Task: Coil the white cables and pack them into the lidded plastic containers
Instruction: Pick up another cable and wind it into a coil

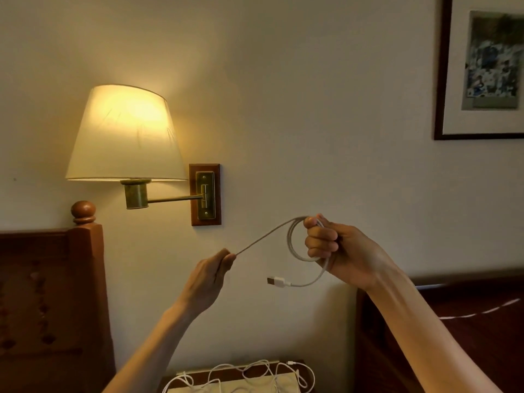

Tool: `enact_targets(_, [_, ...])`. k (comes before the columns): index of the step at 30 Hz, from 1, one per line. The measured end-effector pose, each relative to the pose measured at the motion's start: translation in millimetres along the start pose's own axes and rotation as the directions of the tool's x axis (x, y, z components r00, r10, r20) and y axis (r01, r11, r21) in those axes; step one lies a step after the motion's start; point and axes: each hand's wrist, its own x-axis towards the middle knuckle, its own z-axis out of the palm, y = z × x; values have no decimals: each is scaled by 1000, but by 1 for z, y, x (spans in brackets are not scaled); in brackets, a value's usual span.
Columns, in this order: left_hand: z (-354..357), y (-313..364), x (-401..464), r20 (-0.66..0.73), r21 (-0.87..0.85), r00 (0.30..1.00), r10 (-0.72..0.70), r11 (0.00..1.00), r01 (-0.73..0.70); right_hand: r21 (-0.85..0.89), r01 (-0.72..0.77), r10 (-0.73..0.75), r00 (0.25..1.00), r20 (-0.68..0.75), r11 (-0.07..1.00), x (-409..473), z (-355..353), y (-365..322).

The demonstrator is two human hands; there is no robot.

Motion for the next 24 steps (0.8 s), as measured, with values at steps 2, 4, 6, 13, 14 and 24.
enact_targets(2, [1,0,-9,73,79,993,-91,993,85,4,12,-12,1000,-21,1000,4,-1,4])
enact_targets(4, [-3,20,-11,235,179,952,-196,971,156,-20,42,-43,997,-62,999,8,0,8])
enact_targets(6, [-11,48,-9,413,319,890,-193,946,56,-102,81,-93,988,-123,992,12,4,11])
enact_targets(13, [-33,129,6,532,314,838,124,890,-331,-645,142,-291,948,-130,751,22,23,36])
enact_targets(14, [-35,128,8,482,329,859,171,874,-358,-683,142,-304,945,-123,717,21,25,39])
enact_targets(24, [-35,90,28,187,351,894,407,822,-448,-853,21,-157,985,-72,521,13,29,53])
